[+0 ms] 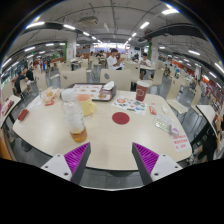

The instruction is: Pour water

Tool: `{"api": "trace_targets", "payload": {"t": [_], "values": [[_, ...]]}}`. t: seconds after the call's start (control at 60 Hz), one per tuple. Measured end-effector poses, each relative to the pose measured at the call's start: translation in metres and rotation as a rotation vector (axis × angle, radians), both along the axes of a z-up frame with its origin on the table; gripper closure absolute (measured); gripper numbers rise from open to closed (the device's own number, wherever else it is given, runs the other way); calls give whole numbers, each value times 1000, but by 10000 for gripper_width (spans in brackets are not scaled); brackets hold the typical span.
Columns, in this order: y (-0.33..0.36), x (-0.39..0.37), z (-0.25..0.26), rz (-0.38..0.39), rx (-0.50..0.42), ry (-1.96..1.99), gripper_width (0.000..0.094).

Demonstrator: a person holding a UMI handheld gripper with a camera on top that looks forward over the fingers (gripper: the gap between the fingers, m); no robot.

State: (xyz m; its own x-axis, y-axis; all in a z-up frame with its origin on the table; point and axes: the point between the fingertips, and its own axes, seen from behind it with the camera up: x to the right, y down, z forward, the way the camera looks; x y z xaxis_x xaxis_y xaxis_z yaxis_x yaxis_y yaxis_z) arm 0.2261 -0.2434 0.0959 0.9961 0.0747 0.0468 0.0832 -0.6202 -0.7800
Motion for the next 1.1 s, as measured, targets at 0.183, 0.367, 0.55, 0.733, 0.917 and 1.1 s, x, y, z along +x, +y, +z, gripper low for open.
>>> {"api": "trace_targets", "payload": {"t": [0.183, 0.367, 0.55, 0.733, 0.917, 1.1], "values": [[24, -93, -9, 18, 53, 55, 94], [85, -131, -19, -46, 132, 61, 98], [129, -136, -34, -105, 184, 80, 272], [139, -129, -35, -161, 215, 68, 469], [143, -121, -15, -208, 197, 2, 497], [167, -71, 44, -211, 192, -301, 498]]}}
